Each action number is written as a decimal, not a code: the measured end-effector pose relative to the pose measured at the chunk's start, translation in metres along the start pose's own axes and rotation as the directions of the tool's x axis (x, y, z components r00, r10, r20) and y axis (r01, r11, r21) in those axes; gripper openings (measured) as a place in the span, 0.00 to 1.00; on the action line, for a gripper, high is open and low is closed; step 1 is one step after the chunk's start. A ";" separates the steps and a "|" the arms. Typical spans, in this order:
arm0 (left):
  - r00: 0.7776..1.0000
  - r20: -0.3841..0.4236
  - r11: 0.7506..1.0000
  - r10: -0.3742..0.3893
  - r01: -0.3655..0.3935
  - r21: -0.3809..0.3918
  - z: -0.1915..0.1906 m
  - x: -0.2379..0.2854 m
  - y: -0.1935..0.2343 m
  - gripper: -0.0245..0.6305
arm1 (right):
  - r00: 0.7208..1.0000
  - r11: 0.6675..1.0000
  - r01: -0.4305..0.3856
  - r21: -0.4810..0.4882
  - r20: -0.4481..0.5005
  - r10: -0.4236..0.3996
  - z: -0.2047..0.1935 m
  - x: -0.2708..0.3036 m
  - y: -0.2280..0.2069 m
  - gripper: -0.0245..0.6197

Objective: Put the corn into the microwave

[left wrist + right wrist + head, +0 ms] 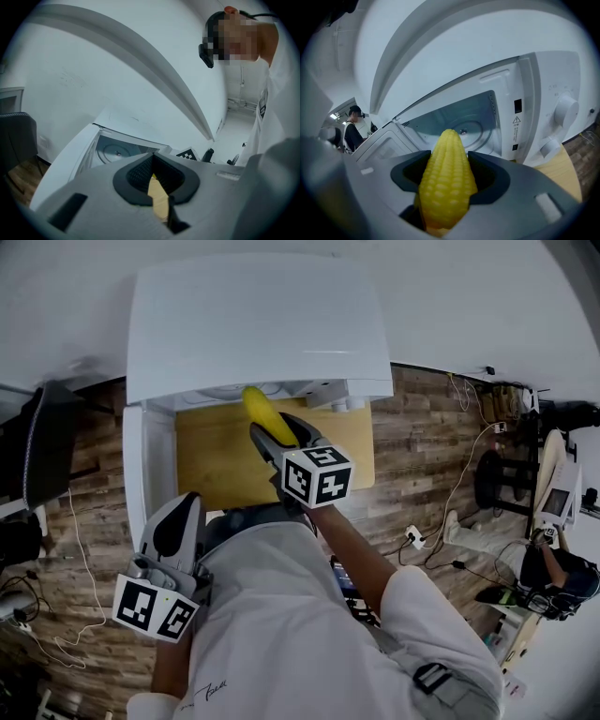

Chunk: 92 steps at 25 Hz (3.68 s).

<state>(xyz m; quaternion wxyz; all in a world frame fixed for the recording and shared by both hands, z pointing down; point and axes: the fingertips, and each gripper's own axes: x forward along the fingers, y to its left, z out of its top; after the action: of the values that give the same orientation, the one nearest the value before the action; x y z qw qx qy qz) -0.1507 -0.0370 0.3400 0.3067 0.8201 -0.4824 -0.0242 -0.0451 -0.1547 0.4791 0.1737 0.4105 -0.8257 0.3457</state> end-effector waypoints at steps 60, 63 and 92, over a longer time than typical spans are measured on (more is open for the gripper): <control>0.995 -0.051 0.996 0.084 -0.086 -0.022 -0.010 0.016 0.014 0.02 | 0.990 0.947 0.143 -0.287 0.050 -0.134 0.033 0.135 -0.037 0.44; 0.995 -0.052 0.996 0.087 -0.088 -0.022 -0.010 0.016 0.014 0.02 | 0.988 0.943 0.155 -0.293 0.059 -0.144 0.033 0.138 -0.037 0.44; 0.991 -0.058 0.992 0.119 -0.120 -0.027 -0.014 0.007 0.019 0.02 | 0.959 0.863 0.283 -0.420 0.108 -0.262 0.038 0.158 -0.050 0.45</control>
<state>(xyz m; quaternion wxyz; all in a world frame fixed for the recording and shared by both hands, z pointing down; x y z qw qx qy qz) -0.1568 -0.0425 0.3626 0.3335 0.7854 -0.5213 0.0102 -0.1011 -0.2915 0.5638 0.2875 0.4823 -0.8192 0.1168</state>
